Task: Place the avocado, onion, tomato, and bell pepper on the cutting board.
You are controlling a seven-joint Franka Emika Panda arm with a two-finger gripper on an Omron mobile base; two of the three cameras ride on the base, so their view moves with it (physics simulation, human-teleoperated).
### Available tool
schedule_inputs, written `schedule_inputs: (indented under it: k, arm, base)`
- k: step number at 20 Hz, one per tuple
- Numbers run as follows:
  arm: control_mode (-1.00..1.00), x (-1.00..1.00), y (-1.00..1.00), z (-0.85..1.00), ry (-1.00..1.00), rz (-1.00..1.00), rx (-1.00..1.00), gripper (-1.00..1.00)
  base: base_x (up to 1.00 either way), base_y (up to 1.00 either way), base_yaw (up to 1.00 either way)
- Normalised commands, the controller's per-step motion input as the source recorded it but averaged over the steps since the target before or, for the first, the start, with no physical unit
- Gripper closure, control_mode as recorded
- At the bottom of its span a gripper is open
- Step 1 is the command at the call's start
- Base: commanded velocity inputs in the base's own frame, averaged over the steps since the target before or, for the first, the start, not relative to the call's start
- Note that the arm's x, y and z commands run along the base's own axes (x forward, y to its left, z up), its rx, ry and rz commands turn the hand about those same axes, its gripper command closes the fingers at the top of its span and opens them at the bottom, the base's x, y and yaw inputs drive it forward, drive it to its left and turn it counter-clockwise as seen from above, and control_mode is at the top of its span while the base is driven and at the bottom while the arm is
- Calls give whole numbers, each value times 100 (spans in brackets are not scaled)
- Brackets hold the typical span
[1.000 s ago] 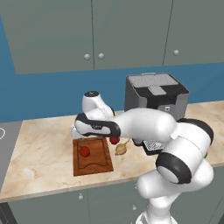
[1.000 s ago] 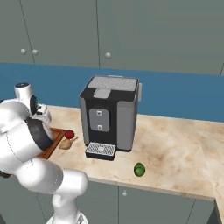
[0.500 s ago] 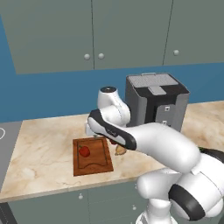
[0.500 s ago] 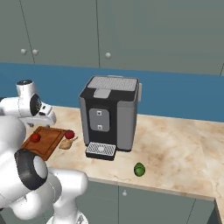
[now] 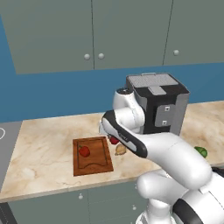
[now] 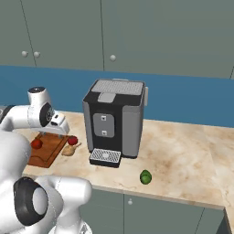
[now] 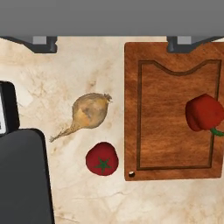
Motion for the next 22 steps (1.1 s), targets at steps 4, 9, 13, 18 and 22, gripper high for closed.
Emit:
schedule_inputs:
  k: [4,9,13,18,22]
  arm:
    - [-100,0,-47,0,2,-4,0,-100]
    - [-100,18,-22,0,6,-1,0,-100]
    - [-100,21,-9,-2,7,0,0,-100]
    - [-100,23,0,-9,11,-2,0,-100]
    - [-100,30,0,-12,12,-1,0,-100]
  base:
    - [0,0,0]
    - [0,0,0]
    - [0,0,0]
    - [0,0,0]
    - [0,0,0]
